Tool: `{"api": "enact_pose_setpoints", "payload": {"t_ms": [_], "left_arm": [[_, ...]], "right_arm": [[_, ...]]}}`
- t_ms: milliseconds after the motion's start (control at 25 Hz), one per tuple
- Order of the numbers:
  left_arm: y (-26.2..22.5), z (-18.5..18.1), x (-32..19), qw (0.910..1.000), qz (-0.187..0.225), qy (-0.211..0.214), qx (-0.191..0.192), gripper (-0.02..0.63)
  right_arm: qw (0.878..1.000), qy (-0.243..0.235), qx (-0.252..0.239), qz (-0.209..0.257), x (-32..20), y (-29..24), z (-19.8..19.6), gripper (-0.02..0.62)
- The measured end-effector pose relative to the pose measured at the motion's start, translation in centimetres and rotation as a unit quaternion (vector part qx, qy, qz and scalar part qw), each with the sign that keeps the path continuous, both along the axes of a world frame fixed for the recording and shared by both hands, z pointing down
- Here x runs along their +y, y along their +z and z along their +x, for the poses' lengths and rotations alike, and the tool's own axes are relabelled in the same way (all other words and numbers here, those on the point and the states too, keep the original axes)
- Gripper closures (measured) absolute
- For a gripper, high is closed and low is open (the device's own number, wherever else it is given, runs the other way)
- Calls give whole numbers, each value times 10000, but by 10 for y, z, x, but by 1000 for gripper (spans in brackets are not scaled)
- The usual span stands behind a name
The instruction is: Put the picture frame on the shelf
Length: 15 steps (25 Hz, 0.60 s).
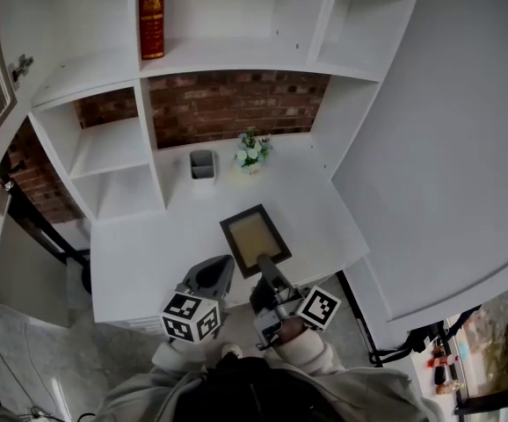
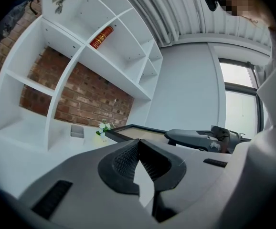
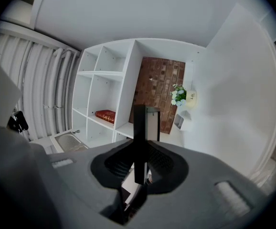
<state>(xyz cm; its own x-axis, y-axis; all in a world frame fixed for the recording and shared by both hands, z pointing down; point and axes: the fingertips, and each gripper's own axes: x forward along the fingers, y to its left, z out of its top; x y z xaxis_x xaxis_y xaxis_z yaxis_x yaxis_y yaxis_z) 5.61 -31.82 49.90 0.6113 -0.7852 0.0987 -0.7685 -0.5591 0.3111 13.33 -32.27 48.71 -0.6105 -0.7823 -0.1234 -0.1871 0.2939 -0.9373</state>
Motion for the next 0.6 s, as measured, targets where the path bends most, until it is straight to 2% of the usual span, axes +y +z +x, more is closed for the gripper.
{"api": "enact_pose_setpoints", "payload": {"t_ms": [400,600], "left_arm": [[12,8,-32,9999,-119,-2,-25,603],[3,10,-48,9999,-53,70,-74,603]], "right_arm": [[9999,-38,-52,-137,-33,13,13,528],[9999,-60,-72,-102,-49,5,13,528]]}}
